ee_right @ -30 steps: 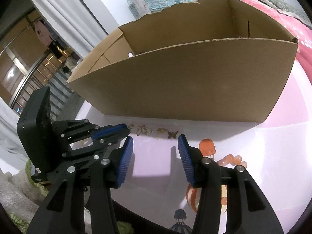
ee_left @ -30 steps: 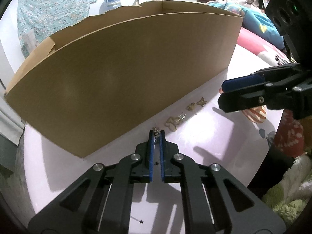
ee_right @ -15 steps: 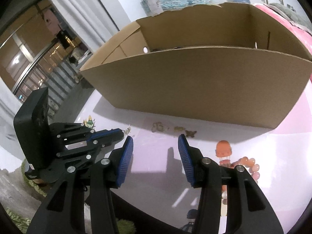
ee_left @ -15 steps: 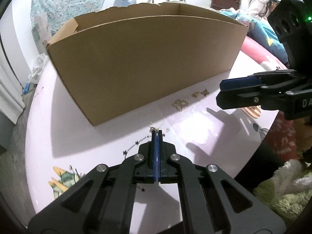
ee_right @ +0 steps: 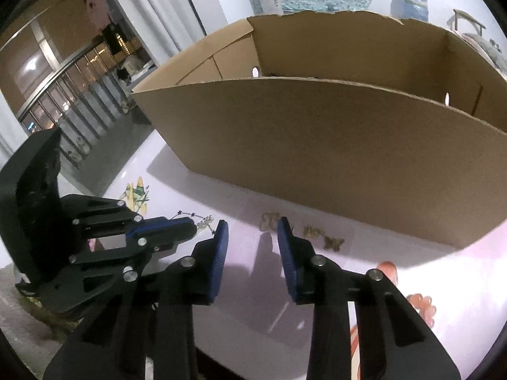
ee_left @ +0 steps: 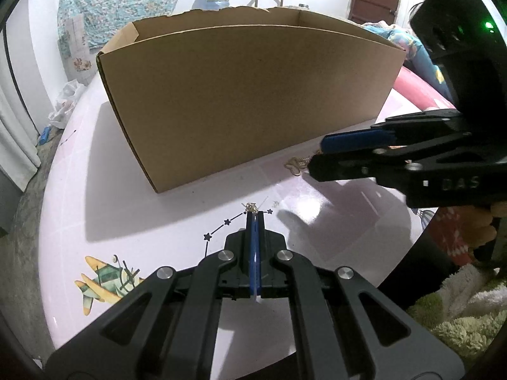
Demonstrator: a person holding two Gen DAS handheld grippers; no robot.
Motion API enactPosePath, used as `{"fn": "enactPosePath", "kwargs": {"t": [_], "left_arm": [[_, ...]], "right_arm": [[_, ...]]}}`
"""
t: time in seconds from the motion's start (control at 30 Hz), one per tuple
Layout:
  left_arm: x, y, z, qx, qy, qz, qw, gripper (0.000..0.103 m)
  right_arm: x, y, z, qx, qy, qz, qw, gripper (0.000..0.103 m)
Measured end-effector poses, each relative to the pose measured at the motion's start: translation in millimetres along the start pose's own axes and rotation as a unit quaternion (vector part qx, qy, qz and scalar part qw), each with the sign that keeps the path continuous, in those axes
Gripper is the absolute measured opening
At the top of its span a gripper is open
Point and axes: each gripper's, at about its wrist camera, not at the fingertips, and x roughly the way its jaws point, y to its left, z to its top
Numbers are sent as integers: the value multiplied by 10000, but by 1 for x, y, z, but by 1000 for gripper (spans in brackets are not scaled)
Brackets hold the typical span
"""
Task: Organize jewelry
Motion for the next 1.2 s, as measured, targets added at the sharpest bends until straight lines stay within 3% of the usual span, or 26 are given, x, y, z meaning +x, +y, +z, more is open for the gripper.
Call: {"fn": "enactPosePath", "kwargs": {"t": [0.43,0.73,1.03,1.2], "left_arm": [[1,4,0,-66,18,11,10000,1],[2,4,2,-40,18,21,10000,1],[2,5,0,-65,8,-3,10000,1],[3,6,1,-85,7,-21,10000,1]], "right_arm": [[17,0,2,-137,215,-187,9995,25],[18,13,5,-721,102,-752,9945,24],[19,18,3,-1079,129,-940,9896,24],[19,23,2,-1179,173,-1024,9876,11]]}}
